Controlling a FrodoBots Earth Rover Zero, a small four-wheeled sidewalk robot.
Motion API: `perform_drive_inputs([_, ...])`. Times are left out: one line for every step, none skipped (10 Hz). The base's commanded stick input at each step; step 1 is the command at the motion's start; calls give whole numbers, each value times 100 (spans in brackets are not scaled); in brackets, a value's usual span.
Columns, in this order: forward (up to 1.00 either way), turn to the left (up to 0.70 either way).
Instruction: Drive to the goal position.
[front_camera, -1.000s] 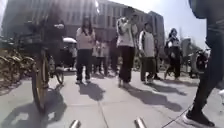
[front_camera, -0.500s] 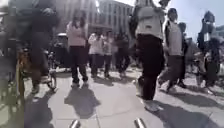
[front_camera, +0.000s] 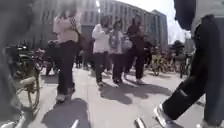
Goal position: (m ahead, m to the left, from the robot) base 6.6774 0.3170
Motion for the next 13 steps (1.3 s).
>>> perform_drive_inputs([85,1])
perform_drive_inputs([85,9])
perform_drive_inputs([85,15])
perform_drive_inputs([85,12])
perform_drive_inputs([85,10])
perform_drive_inputs([85,9])
perform_drive_inputs([85,9])
perform_drive_inputs([85,8])
perform_drive_inputs([85,9])
perform_drive_inputs([85,11])
perform_drive_inputs([85,12])
perform_drive_inputs([85,10])
perform_drive_inputs([85,9])
